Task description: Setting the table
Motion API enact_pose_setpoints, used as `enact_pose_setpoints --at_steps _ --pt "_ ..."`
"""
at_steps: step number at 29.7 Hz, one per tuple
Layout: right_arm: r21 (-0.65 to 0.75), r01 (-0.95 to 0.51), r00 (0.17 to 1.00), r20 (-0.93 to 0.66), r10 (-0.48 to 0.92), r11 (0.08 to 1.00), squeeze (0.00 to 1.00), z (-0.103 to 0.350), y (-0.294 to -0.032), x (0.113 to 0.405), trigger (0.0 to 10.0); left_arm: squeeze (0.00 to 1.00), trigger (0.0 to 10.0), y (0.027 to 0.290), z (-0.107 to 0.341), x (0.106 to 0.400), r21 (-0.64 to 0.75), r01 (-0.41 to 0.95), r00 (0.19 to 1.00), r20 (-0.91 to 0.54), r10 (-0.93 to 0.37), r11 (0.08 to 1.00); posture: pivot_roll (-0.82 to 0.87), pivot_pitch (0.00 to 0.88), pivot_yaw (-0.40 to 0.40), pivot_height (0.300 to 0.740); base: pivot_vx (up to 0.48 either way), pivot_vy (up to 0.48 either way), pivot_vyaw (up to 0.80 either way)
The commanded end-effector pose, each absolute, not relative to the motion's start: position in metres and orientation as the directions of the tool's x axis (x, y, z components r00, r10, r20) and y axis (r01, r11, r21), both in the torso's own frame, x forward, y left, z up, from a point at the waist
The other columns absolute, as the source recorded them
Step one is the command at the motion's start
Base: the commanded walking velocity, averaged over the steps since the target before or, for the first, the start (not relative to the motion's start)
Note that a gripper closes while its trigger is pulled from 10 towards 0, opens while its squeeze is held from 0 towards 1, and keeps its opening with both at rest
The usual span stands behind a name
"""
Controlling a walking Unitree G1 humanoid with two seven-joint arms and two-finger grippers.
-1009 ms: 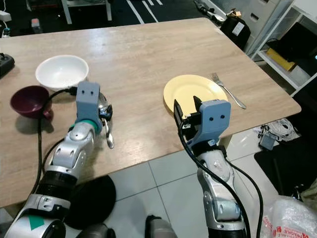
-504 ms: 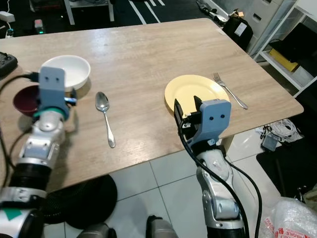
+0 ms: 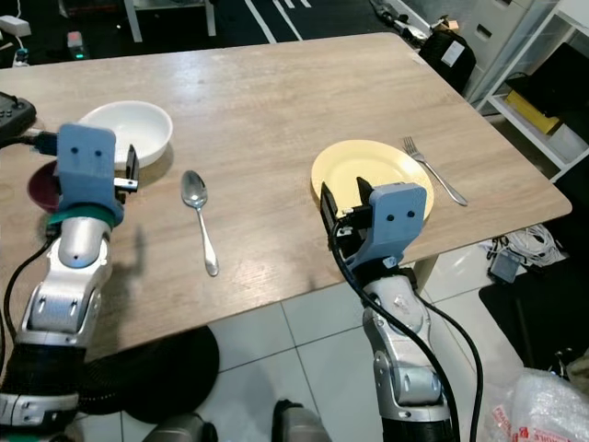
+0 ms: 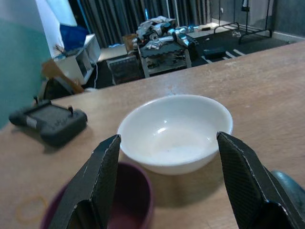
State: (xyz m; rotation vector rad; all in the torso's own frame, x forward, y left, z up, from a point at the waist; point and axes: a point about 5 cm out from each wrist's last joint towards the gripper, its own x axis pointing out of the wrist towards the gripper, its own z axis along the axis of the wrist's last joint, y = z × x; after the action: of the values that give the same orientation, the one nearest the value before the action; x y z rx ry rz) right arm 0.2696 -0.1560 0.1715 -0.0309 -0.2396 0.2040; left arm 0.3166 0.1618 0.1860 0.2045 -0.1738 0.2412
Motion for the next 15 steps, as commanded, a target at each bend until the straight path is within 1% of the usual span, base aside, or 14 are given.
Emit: enact_pose_setpoints --at_steps 1,2,3,4,5,6,7,12,14,15 --pt "-0.060 -0.218 0.947 0.229 0.226 0.974 0.00 0.171 -0.153 0.272 10.0 0.00 10.0 0.168 0.184 0.313 0.144 -0.290 0.947 0.184 0.262 0.946 0.11 0.037 0.006 0.740 0.000 0.000 0.00" --pt "-0.061 -0.225 0.944 0.235 0.233 0.972 0.00 0.173 -0.152 0.275 10.0 0.00 10.0 0.179 0.183 0.311 0.112 -0.339 0.933 0.163 0.319 0.934 0.11 0.037 0.003 0.740 0.000 0.000 0.00" --pt "-0.061 -0.225 0.944 0.235 0.233 0.972 0.00 0.173 -0.152 0.275 10.0 0.00 10.0 0.179 0.183 0.311 0.112 -0.339 0.933 0.163 0.319 0.934 0.11 0.037 0.003 0.740 0.000 0.000 0.00" --pt "-0.061 -0.232 0.941 0.239 0.240 0.971 0.00 0.174 -0.150 0.277 10.0 0.00 10.0 0.189 0.181 0.308 0.089 -0.380 0.920 0.139 0.366 0.921 0.12 0.038 -0.001 0.740 0.000 0.000 0.00" --pt "-0.061 -0.232 0.941 0.239 0.240 0.971 0.00 0.174 -0.150 0.277 10.0 0.00 10.0 0.189 0.181 0.308 0.089 -0.380 0.920 0.139 0.366 0.921 0.12 0.038 -0.001 0.740 0.000 0.000 0.00" --pt "-0.059 -0.250 0.935 0.244 0.257 0.966 0.00 0.175 -0.145 0.280 10.0 0.00 10.0 0.209 0.169 0.300 0.077 -0.458 0.889 0.066 0.454 0.886 0.13 0.038 -0.009 0.740 0.000 0.000 0.00" --pt "-0.057 -0.257 0.933 0.244 0.263 0.965 0.00 0.175 -0.143 0.281 10.0 0.00 10.0 0.215 0.164 0.298 0.080 -0.479 0.878 0.040 0.477 0.874 0.13 0.038 -0.009 0.740 0.000 0.000 0.00" --pt "-0.055 -0.276 0.928 0.245 0.281 0.960 0.00 0.175 -0.137 0.283 10.0 0.00 10.0 0.225 0.157 0.293 0.120 -0.516 0.854 0.008 0.519 0.848 0.14 0.040 -0.012 0.740 0.000 0.000 0.00" --pt "-0.053 -0.306 0.918 0.249 0.309 0.950 0.00 0.176 -0.128 0.285 10.0 0.00 10.0 0.234 0.151 0.288 0.186 -0.533 0.839 -0.010 0.544 0.825 0.14 0.042 -0.003 0.740 0.000 0.000 0.00" --pt "-0.053 -0.306 0.918 0.249 0.309 0.950 0.00 0.176 -0.128 0.285 10.0 0.00 10.0 0.234 0.151 0.288 0.186 -0.533 0.839 -0.010 0.544 0.825 0.14 0.042 -0.003 0.740 0.000 0.000 0.00"
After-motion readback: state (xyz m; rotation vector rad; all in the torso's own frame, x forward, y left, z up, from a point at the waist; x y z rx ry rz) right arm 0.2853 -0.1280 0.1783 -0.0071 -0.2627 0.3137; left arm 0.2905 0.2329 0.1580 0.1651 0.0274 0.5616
